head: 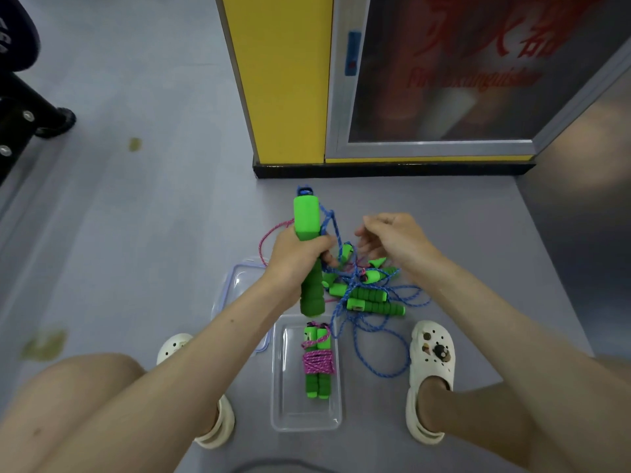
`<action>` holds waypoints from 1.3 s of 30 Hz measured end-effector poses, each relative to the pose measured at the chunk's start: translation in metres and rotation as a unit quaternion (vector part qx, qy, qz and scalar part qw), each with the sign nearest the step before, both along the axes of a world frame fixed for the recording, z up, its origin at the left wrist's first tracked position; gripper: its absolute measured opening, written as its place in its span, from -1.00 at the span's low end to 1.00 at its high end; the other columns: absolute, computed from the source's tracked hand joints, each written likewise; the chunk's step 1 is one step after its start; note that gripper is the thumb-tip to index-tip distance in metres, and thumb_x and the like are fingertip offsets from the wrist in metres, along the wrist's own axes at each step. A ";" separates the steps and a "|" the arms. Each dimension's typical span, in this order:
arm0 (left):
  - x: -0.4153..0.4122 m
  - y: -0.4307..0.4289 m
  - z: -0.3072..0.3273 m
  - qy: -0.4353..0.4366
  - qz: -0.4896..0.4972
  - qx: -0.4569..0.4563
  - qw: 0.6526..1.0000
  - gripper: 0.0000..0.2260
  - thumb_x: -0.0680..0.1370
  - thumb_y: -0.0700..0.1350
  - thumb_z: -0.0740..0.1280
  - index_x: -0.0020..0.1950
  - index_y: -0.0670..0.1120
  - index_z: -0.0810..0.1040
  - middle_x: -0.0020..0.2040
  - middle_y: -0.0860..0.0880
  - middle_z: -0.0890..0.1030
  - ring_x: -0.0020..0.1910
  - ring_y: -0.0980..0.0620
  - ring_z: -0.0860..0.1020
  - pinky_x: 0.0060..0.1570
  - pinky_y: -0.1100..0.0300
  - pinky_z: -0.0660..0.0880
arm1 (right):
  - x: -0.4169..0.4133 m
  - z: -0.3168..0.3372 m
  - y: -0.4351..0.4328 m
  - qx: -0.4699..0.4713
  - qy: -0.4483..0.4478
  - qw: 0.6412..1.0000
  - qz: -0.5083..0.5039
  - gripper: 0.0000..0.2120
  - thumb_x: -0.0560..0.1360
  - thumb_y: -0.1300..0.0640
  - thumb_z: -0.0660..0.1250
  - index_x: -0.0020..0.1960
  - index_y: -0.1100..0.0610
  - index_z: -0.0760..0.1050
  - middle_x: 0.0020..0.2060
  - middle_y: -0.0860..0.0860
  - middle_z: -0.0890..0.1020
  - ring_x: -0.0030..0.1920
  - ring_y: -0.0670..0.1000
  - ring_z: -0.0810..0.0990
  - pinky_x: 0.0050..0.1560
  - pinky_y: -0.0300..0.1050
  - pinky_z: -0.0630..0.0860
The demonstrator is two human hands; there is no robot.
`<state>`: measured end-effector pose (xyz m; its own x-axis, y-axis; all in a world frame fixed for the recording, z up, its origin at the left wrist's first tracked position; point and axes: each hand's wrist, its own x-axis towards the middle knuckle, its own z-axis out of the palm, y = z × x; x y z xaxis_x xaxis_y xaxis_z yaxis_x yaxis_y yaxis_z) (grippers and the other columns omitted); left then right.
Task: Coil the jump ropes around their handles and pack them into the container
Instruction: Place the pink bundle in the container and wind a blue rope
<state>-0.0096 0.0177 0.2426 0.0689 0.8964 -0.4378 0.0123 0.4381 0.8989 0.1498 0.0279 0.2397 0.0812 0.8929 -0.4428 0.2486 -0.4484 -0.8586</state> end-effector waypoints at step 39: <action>-0.003 0.007 0.009 -0.007 -0.050 0.012 0.999 -0.89 0.46 -0.25 0.43 -0.05 -0.23 0.57 -0.26 -0.09 0.64 -0.30 0.04 0.61 -0.23 0.15 0.53 | -0.002 0.025 -0.006 -0.057 0.164 0.984 0.039 -0.80 0.60 0.16 0.22 0.09 0.26 0.53 -0.31 0.14 0.61 -0.43 -0.01 0.60 -0.39 -0.23 0.59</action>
